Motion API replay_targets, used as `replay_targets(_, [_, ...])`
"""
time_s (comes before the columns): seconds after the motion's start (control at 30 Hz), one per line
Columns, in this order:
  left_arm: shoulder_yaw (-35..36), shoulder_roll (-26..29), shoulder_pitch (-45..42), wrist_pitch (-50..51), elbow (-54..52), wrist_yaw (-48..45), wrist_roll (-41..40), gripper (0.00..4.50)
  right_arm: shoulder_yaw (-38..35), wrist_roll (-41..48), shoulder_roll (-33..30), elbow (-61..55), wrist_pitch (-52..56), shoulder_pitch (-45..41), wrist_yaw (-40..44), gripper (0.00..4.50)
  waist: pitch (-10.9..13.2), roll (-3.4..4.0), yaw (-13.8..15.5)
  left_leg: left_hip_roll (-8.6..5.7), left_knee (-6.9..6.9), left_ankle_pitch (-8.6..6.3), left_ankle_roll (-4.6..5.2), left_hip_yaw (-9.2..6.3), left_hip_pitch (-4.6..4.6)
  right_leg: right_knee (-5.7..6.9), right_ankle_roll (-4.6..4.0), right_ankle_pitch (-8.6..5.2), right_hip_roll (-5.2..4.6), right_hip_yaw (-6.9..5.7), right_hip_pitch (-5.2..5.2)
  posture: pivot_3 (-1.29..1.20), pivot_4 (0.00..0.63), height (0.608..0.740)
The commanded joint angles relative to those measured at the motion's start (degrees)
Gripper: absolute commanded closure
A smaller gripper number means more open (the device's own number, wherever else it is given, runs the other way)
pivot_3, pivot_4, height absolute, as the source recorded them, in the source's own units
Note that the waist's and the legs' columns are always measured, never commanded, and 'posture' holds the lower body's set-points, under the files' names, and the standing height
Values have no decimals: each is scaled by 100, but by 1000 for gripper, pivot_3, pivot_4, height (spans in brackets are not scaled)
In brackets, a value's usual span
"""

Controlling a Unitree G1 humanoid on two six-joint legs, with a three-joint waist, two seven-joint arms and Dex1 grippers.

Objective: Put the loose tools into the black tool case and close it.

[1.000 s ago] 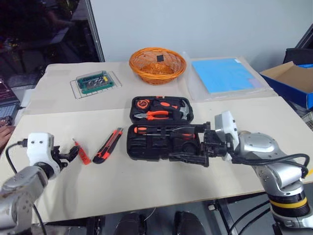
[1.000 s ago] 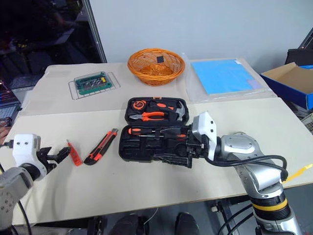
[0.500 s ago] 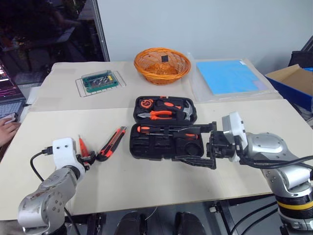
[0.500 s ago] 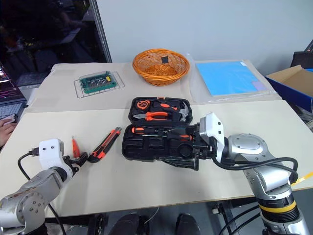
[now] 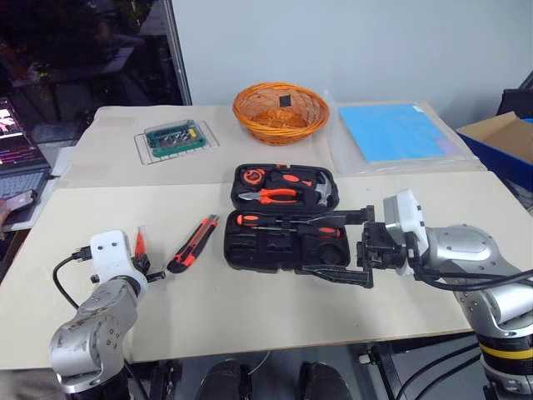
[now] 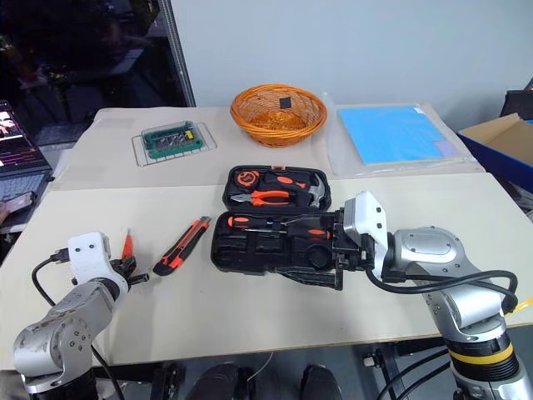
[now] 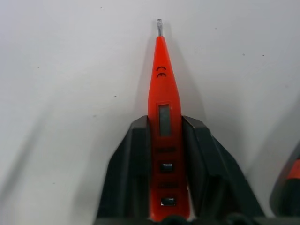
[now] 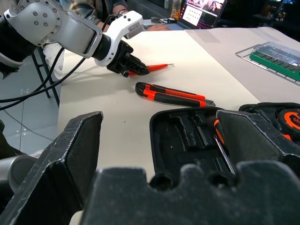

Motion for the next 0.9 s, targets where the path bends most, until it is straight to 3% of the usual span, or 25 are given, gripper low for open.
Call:
replay_targets(0.03, [147, 316, 45, -638, -156, -1157, -668, 4030, -166, 123, 2, -223, -127, 97, -81, 0, 2, -3, -1, 0, 0, 0, 0, -2, -6, 1, -1, 0, 0, -2, -4, 0, 150, 740])
replay_targets(0.07, [173, 437, 44, -737, -135, -1361, -744, 4030, -176, 126, 7, -234, -127, 111, -102, 0, 2, -3, -11, 0, 1, 0, 0, -2, -11, 0, -1, 0, 0, -3, -8, 0, 150, 740])
replay_targets(0.23, [-313, 2195, -627, -1435, 652, -3787, -1272, 4030, -417, 185, 75, -502, -64, 446, -464, 0, 8, -12, -44, 7, 0, 3, -5, -4, -19, 2, -10, -5, 7, -15, -15, 0, 150, 740])
replay_targets(0.3, [-836, 2763, -1006, -1901, 1078, -4517, -1065, 4030, -514, 169, 54, -610, -55, 612, -599, 0, 9, -9, -22, 4, 1, 3, -5, -5, -21, 0, -18, -11, 6, -23, -16, 0, 150, 740])
replay_targets(0.4, [-1902, 3165, -1911, -2501, 1849, -5475, -651, 4030, -808, 129, -18, -849, 9, 1008, -866, 0, 9, -10, -12, -3, 1, -2, 3, 0, -23, -9, -14, -11, 2, -19, -9, 0, 150, 740])
replay_targets(0.53, [-3238, 3083, -3107, -3271, 2797, -6472, -7, 4030, -1335, 102, -203, -1207, 92, 1709, -1063, 0, 11, -14, 38, -7, 4, 5, 22, 3, -41, -10, 5, -5, 10, -23, -15, 0, 150, 740])
replay_targets(0.63, [-4124, 2681, -3849, -3802, 3464, -6922, 569, 4030, -1986, 89, -392, -1414, 110, 2442, -1025, 0, 11, -14, 60, -8, 7, 24, 56, 3, -44, -12, 15, -15, 15, -23, -11, 0, 150, 740])
replay_targets(0.9, [-5023, 2129, -4555, -4884, 4882, -7486, 1583, 4030, -3122, 233, -586, -1535, 101, 3389, -834, 0, 15, -21, -51, -5, 30, 17, 73, 2, -48, -12, 28, -25, 20, -17, -9, 0, 150, 740])
